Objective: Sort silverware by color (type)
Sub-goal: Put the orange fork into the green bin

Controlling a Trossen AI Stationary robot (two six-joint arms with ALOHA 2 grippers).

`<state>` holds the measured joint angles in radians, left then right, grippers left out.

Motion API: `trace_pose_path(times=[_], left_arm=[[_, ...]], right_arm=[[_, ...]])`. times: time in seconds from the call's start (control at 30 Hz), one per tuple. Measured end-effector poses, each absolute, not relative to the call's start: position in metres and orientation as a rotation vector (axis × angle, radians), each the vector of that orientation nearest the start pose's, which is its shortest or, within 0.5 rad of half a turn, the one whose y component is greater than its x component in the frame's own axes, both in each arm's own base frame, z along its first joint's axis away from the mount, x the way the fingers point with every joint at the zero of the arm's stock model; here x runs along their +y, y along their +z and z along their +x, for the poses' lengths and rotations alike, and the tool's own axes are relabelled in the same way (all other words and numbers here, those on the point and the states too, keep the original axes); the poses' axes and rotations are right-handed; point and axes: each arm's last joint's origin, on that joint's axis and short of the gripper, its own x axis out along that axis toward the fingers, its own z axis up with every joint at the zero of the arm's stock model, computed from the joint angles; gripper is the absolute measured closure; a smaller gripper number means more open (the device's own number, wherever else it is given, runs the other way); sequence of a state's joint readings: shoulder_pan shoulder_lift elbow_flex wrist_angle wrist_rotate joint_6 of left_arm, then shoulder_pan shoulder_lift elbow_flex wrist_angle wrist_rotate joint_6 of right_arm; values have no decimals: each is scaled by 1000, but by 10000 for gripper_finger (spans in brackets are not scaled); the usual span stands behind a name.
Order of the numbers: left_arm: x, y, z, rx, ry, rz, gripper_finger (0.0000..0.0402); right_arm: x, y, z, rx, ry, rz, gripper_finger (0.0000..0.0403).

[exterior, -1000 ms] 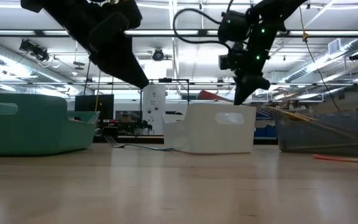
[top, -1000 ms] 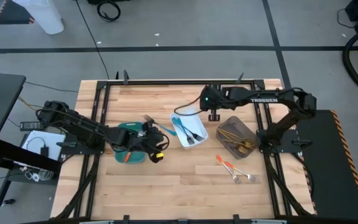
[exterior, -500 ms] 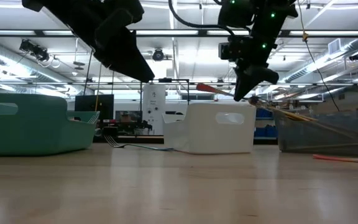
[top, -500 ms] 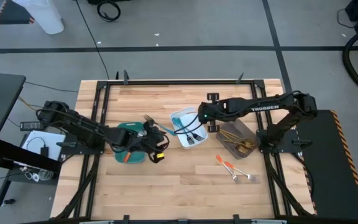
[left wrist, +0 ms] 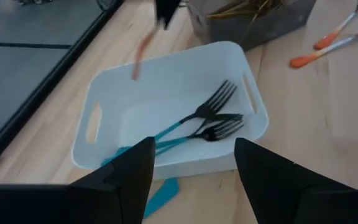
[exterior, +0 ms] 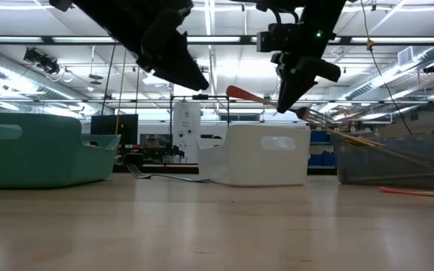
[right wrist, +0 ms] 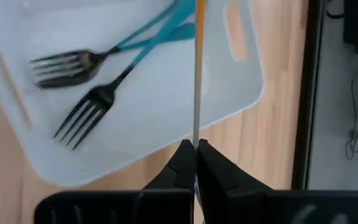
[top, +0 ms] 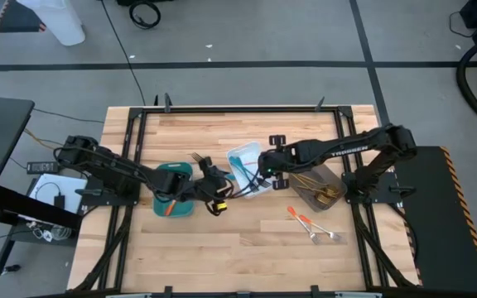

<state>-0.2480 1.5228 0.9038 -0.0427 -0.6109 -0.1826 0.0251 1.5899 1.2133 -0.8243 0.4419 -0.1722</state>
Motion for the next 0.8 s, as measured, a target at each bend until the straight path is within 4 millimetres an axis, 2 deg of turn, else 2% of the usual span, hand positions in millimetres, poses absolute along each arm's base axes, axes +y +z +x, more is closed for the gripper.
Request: trace_pose_path(times=[0.3, 0.67, 0.8], left_arm=[[-58, 221, 319, 515, 387, 191, 170], [-53, 218, 329, 462, 400, 225, 171], [-48, 217, 330, 466, 415, 220, 194]], right_arm=[[17, 243, 321, 1236, -198, -450, 395], [29, 246, 325, 1175, -178, -456, 395], [31, 247, 326, 1152, -180, -430, 395]])
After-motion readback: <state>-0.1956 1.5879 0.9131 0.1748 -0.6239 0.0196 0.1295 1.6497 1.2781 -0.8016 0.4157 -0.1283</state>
